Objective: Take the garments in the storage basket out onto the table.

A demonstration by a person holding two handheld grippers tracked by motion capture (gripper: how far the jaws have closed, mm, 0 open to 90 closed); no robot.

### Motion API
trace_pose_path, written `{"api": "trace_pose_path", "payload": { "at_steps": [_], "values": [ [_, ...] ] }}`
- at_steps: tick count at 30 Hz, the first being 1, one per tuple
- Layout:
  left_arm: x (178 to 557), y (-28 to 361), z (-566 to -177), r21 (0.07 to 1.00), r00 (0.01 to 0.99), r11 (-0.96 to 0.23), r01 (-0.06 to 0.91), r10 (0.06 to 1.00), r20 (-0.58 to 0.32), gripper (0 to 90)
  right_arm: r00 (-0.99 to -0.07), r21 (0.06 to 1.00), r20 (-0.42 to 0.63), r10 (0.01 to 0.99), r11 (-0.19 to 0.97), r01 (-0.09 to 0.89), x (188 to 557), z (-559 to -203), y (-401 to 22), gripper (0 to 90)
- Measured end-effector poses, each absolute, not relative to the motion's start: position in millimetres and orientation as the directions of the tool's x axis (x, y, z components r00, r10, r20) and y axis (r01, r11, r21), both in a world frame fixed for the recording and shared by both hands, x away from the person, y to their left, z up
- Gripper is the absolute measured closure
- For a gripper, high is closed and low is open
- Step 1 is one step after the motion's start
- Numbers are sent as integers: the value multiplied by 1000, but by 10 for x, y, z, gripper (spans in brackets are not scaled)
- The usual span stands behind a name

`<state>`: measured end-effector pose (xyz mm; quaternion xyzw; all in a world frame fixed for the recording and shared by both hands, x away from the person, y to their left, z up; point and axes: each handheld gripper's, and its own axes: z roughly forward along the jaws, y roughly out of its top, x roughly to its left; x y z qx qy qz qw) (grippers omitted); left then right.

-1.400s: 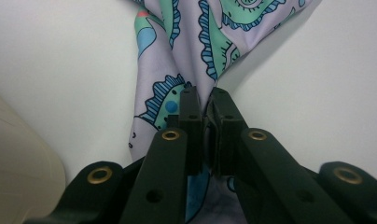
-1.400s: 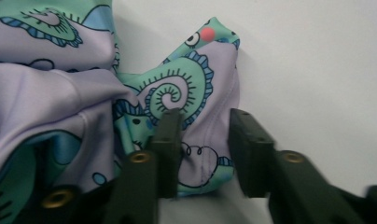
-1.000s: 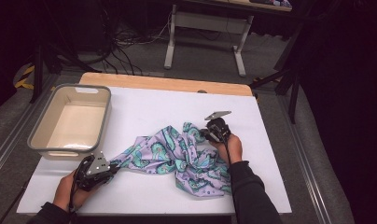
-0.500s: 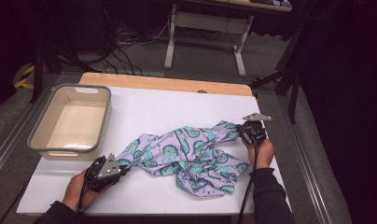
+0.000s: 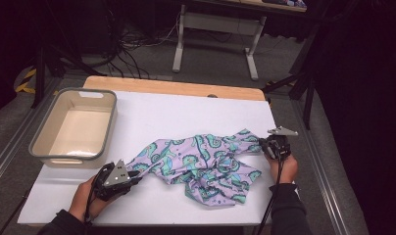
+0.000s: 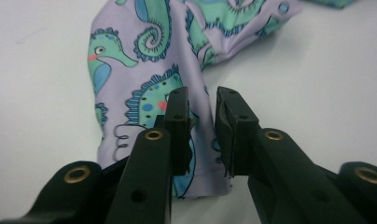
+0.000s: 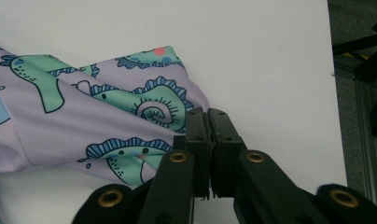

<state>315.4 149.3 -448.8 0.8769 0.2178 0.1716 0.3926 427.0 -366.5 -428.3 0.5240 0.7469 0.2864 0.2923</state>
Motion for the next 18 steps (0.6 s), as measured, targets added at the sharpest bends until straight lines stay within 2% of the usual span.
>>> {"api": "trace_pose_path", "payload": {
  "at_steps": [2, 3, 4, 6, 8, 11, 14, 18],
  "values": [
    [3162, 1493, -4436, 777, 839, -581, 241, 528, 134, 705, -277, 733, -145, 950, 291, 615, 4266, -4281, -3668, 788],
    [3170, 1484, -4423, 778, 837, -580, 241, 531, 136, 667, -283, 733, -152, 947, 300, 610, 4264, -4265, -3665, 704],
    [3177, 1465, -4410, 772, 838, -591, 235, 525, 147, 633, -290, 739, -151, 945, 302, 602, 4262, -4247, -3662, 659],
    [3205, 1394, -4374, 765, 838, -609, 211, 515, 179, 578, -312, 758, -142, 939, 306, 576, 4254, -4189, -3645, 597],
    [3245, 1333, -4347, 779, 834, -591, 209, 523, 173, 557, -343, 787, -118, 932, 298, 540, 4251, -4116, -3592, 538],
    [3332, 1197, -4296, 784, 836, -593, 184, 514, 193, 543, -406, 792, -121, 906, 335, 510, 4303, -4067, -3425, 488],
    [3469, 1086, -4263, 794, 837, -577, 191, 519, 176, 542, -476, 775, -121, 871, 382, 503, 4415, -4119, -3233, 481],
    [3692, 984, -4298, 786, 827, -576, 226, 539, 157, 545, -560, 682, -189, 806, 519, 516, 4593, -4197, -2965, 452]
  ]
}}
